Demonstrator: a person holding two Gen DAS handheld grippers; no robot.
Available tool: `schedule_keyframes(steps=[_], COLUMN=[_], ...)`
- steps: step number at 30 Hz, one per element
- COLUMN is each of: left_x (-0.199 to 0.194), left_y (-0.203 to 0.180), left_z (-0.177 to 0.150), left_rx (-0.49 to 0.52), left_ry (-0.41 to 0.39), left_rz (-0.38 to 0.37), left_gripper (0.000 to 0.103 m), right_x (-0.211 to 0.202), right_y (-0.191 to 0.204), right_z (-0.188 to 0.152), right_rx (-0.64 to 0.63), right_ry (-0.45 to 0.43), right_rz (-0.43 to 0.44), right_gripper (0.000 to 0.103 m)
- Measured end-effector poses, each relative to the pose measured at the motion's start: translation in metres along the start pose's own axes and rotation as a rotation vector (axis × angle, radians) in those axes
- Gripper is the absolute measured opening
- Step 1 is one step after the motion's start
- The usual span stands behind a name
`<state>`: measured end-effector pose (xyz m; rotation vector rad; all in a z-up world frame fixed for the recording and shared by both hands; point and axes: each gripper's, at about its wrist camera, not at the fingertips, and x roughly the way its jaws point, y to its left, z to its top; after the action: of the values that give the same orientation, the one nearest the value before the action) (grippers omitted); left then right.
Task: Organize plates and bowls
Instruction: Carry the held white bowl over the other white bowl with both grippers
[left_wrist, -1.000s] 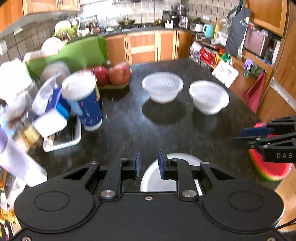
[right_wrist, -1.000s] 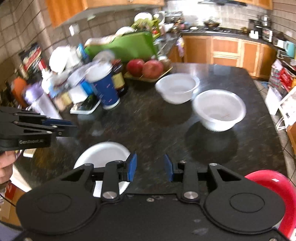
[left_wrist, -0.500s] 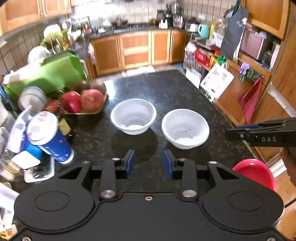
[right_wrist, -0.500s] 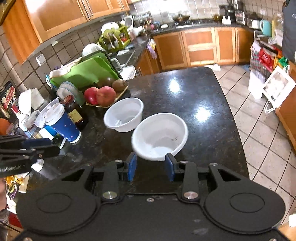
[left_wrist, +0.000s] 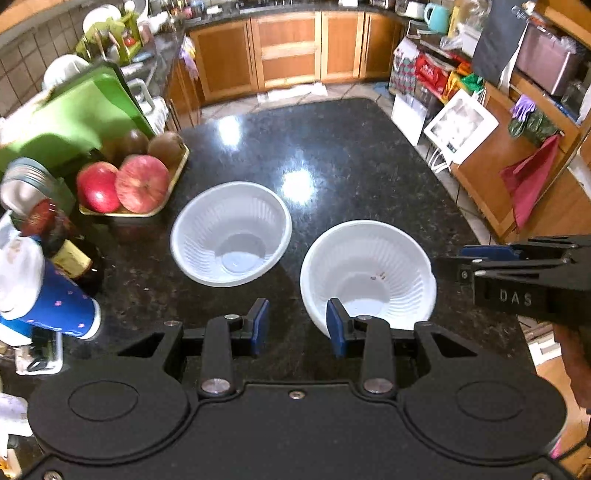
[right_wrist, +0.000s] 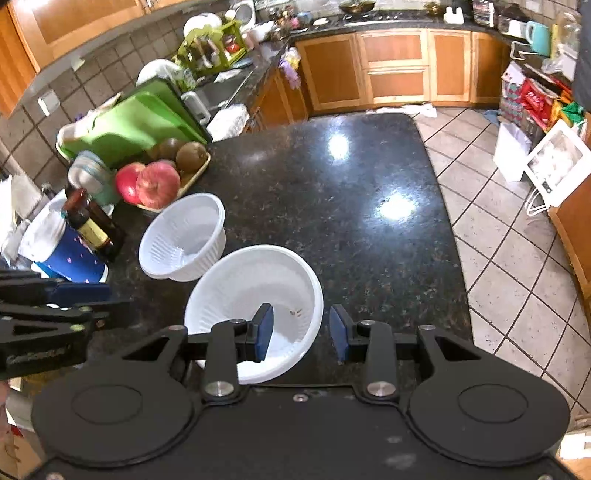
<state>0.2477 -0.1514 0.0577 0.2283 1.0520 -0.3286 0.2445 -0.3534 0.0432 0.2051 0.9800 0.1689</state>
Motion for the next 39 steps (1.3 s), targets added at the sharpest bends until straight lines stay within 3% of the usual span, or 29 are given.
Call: schedule_keyframes(steps=[23,28,34,36,39], left_x=[0.056,0.065,0.069,0.071,0.07], left_y=[-0.013,-0.017,-0.017,-0.017,-0.018], left_z=[0.017,0.018,0.015,0.014,0.011], left_rx=[0.021,0.04,0.05,0.054,0.061], left_ry=[0.073,0.079,0.082,0.092,0.089], left_rz=[0.038,0.045,0.042,0.034,0.04], left_gripper=[0.045,0.044,0.039,0.029,0.025], right_x=[0.043,0.048,0.05,0.05,0.048], right_y=[-0.003,0.0,0.004,0.006,0.008], right_z=[0.004,0.003,0.0,-0.001,-0.004], right_rx=[-0.06,-0.073,-0.095,-0.103,-0.111], right_ry=[0.079,0.088,0.081,0.08,0.073], right_rz=[0.007,0.0,-0.026,-0.032,-0.042], right_gripper=[0.037,0.031,0.023,0.021,0.019])
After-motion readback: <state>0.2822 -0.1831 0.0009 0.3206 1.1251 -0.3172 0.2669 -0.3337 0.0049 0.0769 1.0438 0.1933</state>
